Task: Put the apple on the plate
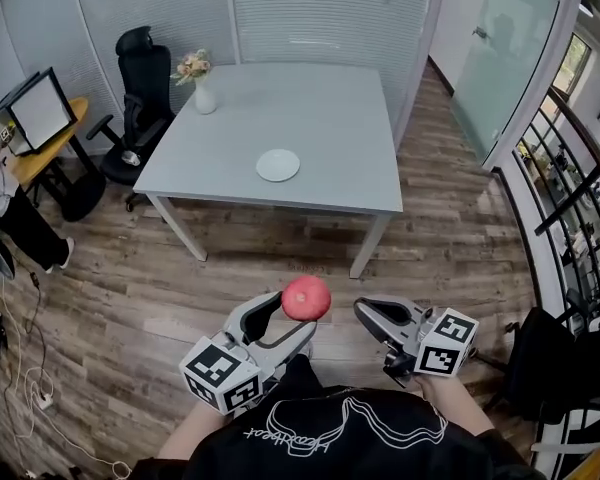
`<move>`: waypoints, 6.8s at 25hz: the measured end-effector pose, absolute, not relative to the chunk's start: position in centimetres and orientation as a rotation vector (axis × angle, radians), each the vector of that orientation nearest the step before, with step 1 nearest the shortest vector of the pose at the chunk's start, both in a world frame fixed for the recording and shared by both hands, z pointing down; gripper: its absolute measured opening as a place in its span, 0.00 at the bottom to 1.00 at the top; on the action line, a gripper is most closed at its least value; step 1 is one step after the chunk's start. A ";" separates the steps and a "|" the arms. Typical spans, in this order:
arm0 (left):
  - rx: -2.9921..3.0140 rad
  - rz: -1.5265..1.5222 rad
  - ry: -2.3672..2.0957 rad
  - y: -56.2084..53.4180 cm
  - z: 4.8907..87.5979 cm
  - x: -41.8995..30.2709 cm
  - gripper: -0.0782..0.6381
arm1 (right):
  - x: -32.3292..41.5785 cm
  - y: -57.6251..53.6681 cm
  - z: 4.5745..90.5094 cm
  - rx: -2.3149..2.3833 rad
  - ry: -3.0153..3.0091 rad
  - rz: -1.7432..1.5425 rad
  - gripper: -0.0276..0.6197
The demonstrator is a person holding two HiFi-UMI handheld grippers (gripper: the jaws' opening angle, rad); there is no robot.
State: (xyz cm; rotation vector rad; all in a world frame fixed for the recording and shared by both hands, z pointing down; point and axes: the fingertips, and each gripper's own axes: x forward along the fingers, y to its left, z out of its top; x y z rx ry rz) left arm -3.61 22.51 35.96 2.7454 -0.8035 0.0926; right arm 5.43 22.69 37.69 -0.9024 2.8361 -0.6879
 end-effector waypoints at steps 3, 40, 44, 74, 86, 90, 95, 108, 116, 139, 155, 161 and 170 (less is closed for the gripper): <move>2.742 0.114 -0.802 18.9 36.3 -3.8 0.51 | 5.2 19.4 38.1 -0.904 2.834 -0.716 0.06; 2.707 0.255 -0.894 -11.4 38.2 -6.1 0.51 | 3.3 -10.9 38.5 -0.891 2.814 -0.770 0.06; 2.686 0.269 -0.932 -14.5 38.7 -5.6 0.51 | 4.0 -13.7 39.2 -0.879 2.824 -0.791 0.06; 2.557 0.473 -1.154 -30.8 49.2 -5.5 0.51 | 8.2 -24.7 43.0 -0.953 2.827 -0.957 0.06; 2.510 0.607 -1.178 -33.6 55.4 -5.7 0.51 | 9.4 -26.0 44.3 -0.978 2.803 -1.019 0.06; 2.497 0.658 -1.175 -34.0 57.3 -5.7 0.51 | 9.3 -26.4 44.6 -0.970 2.807 -1.034 0.06; 2.502 0.663 -1.168 -34.6 58.3 -5.3 0.51 | 9.0 -27.0 44.8 -0.960 2.818 -1.046 0.06; 2.499 0.686 -1.193 -34.9 60.3 -5.9 0.51 | 8.5 -26.8 45.2 -0.961 2.827 -1.062 0.06; 2.522 0.698 -1.178 -34.7 60.7 -5.6 0.52 | 8.2 -26.3 45.5 -0.960 2.833 -1.065 0.06; 2.582 0.342 -0.995 -24.4 45.2 -6.2 0.56 | 4.8 -20.8 41.3 -0.860 2.918 -0.816 0.06; 2.691 0.189 -0.824 -15.3 39.3 -4.8 0.13 | 1.1 -14.5 40.1 -0.755 3.020 -0.600 0.05; 2.672 0.163 -0.864 -15.1 38.9 -5.4 0.13 | 0.5 -14.0 39.9 -0.747 3.021 -0.602 0.05; 2.693 0.225 -0.911 -14.9 39.4 -5.2 0.13 | 0.6 -13.9 40.2 -0.756 3.027 -0.626 0.05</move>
